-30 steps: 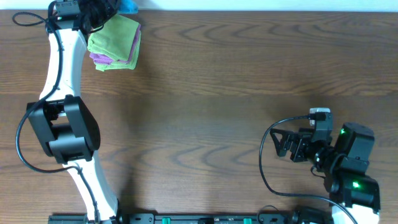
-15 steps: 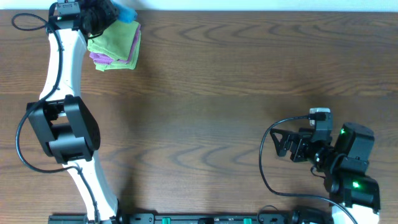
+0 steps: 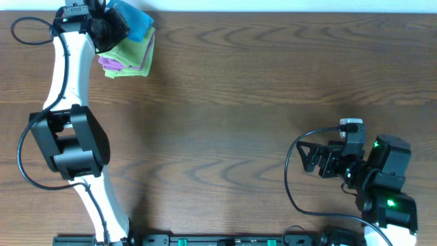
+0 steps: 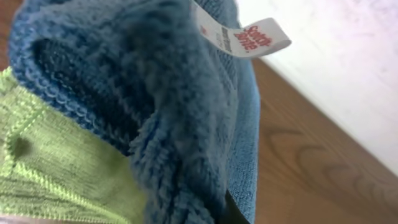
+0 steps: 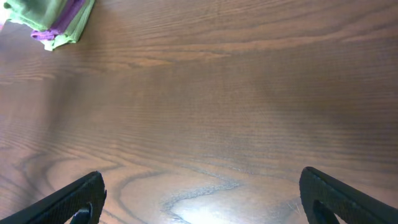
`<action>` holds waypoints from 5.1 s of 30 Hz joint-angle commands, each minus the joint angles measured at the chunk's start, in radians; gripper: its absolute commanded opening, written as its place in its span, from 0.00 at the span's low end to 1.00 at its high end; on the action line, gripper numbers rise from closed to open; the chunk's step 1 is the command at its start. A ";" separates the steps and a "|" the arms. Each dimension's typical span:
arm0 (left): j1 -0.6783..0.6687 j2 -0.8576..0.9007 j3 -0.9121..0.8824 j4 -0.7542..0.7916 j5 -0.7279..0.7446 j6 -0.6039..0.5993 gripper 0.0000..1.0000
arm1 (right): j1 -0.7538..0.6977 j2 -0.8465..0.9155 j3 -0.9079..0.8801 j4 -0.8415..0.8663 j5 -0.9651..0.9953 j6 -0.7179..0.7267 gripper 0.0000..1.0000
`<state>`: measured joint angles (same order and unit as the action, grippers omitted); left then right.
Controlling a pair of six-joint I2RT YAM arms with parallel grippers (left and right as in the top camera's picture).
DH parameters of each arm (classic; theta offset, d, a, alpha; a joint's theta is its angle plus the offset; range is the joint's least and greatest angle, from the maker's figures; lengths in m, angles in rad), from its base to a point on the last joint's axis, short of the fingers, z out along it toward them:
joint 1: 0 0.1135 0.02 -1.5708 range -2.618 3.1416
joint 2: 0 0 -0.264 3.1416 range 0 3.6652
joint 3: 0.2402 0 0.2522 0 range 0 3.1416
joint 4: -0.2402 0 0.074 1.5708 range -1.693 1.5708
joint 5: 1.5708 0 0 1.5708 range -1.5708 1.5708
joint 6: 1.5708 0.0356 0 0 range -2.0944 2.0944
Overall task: Fold the cloth
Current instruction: 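Lower the blue cloth onto the stack and press it flat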
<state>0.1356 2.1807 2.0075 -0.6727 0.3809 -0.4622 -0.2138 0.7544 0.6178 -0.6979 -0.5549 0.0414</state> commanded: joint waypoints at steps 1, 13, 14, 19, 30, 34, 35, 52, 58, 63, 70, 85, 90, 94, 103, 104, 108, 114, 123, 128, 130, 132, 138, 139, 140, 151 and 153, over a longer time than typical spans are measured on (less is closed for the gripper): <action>0.002 0.021 0.020 -0.008 -0.027 0.022 0.06 | -0.008 -0.003 -0.005 -0.001 -0.018 0.010 0.99; 0.004 0.023 -0.140 0.060 -0.077 0.021 0.06 | -0.008 -0.003 -0.005 -0.001 -0.018 0.010 0.99; 0.004 0.023 -0.159 0.073 -0.077 0.021 0.06 | -0.008 -0.003 -0.005 -0.001 -0.018 0.010 0.99; 0.009 0.023 -0.234 0.136 -0.078 0.021 0.06 | -0.008 -0.003 -0.005 -0.001 -0.018 0.010 0.99; 0.064 0.023 -0.257 0.159 -0.038 0.021 0.11 | -0.008 -0.003 -0.005 -0.001 -0.018 0.010 0.99; 0.095 0.023 -0.257 0.176 0.024 0.021 0.15 | -0.008 -0.003 -0.005 -0.001 -0.018 0.010 0.99; 0.099 0.023 -0.257 0.181 0.040 0.021 0.15 | -0.008 -0.003 -0.005 -0.001 -0.018 0.010 0.99; 0.115 0.006 -0.243 0.213 0.118 0.050 0.61 | -0.008 -0.003 -0.005 -0.001 -0.018 0.010 0.99; 0.127 -0.032 -0.243 0.209 0.114 0.093 0.72 | -0.008 -0.003 -0.005 -0.001 -0.018 0.010 0.99; 0.151 -0.058 -0.243 0.198 0.114 0.093 0.75 | -0.008 -0.003 -0.005 -0.001 -0.018 0.010 0.99; 0.170 -0.090 -0.243 0.159 0.114 0.123 0.77 | -0.008 -0.003 -0.005 -0.001 -0.018 0.010 0.99; 0.167 -0.211 -0.243 0.168 0.178 0.139 0.49 | -0.008 -0.003 -0.005 -0.001 -0.018 0.010 0.99; 0.139 -0.211 -0.243 0.215 0.192 0.106 0.06 | -0.008 -0.003 -0.005 -0.001 -0.018 0.010 0.99; 0.095 -0.199 -0.243 0.281 0.124 0.077 0.06 | -0.008 -0.003 -0.005 -0.001 -0.018 0.010 0.99; 0.024 -0.101 -0.243 0.425 0.010 0.043 0.06 | -0.008 -0.003 -0.005 -0.001 -0.018 0.010 0.99; 0.022 -0.088 -0.243 0.436 0.000 0.037 0.06 | -0.008 -0.003 -0.005 -0.001 -0.018 0.010 0.99; 0.022 -0.028 -0.243 0.488 -0.009 0.014 0.06 | -0.008 -0.003 -0.005 -0.001 -0.018 0.010 0.99; 0.022 0.031 -0.243 0.550 -0.046 0.004 0.06 | -0.008 -0.003 -0.005 -0.001 -0.018 0.010 0.99; 0.021 0.114 -0.243 0.647 -0.099 -0.021 0.06 | -0.008 -0.003 -0.005 -0.001 -0.018 0.010 0.99; 0.021 0.154 -0.243 0.665 -0.130 -0.029 0.06 | -0.008 -0.003 -0.005 -0.001 -0.018 0.010 0.99; 0.021 0.165 -0.243 0.666 -0.146 -0.029 0.06 | -0.008 -0.003 -0.005 -0.001 -0.018 0.010 0.99; 0.023 0.171 -0.243 0.667 -0.156 -0.029 0.06 | -0.008 -0.003 -0.005 -0.001 -0.018 0.010 0.99; 0.023 0.171 -0.243 0.687 -0.178 -0.029 0.06 | -0.008 -0.003 -0.005 -0.001 -0.018 0.010 0.99; 0.023 0.170 -0.243 0.695 -0.169 -0.029 0.06 | -0.008 -0.003 -0.005 -0.001 -0.018 0.010 0.99; 0.023 0.167 -0.243 0.702 -0.153 -0.029 0.06 | -0.008 -0.003 -0.005 -0.001 -0.018 0.010 0.99; 0.023 0.117 -0.114 0.576 -0.074 -0.003 0.06 | -0.008 -0.003 -0.005 -0.001 -0.018 0.010 0.99; 0.023 0.102 -0.080 0.501 -0.074 0.026 0.06 | -0.008 -0.003 -0.005 -0.001 -0.018 0.010 0.99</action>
<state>0.1551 2.3264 1.8744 -0.1326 0.2920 -0.4805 -0.2138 0.7544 0.6178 -0.6979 -0.5549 0.0418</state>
